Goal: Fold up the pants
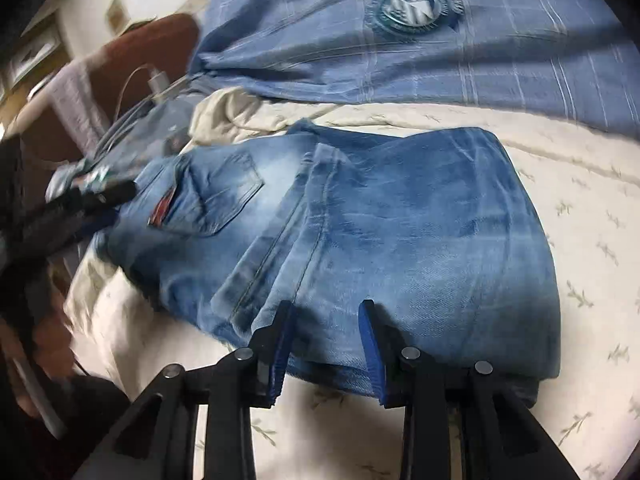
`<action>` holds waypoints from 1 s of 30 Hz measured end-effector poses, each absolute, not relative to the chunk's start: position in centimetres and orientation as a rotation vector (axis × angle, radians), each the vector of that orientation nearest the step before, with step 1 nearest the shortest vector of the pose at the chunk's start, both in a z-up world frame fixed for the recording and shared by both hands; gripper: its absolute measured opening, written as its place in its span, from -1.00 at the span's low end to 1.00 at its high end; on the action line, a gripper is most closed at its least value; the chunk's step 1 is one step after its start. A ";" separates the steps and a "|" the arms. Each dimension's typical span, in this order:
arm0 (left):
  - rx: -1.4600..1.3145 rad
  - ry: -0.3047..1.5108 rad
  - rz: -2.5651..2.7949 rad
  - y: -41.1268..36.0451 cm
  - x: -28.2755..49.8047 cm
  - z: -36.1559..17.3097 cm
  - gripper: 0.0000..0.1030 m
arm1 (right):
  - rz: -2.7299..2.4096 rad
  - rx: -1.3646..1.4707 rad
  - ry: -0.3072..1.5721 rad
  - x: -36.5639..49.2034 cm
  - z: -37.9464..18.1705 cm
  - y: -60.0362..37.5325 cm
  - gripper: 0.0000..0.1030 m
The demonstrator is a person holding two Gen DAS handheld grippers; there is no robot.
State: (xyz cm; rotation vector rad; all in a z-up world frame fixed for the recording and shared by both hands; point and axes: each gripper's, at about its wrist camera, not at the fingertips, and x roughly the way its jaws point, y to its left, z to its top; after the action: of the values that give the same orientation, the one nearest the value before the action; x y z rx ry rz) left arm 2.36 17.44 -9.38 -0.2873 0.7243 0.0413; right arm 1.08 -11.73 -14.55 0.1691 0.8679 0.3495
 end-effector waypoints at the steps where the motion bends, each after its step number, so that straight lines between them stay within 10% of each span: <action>1: -0.301 0.732 0.055 18.3 1.8 -9.3 0.35 | 0.364 0.202 0.874 1.1 -14.3 -12.2 -0.29; 30: -0.688 0.969 0.083 22.8 3.0 -14.3 0.55 | 0.372 0.357 0.761 -0.9 -11.1 -16.3 -0.01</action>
State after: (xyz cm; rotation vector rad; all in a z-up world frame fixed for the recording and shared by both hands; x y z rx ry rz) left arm 3.05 22.82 -14.31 -0.6885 0.9688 0.0830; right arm -0.91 -16.35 -11.10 0.3569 0.7607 0.3720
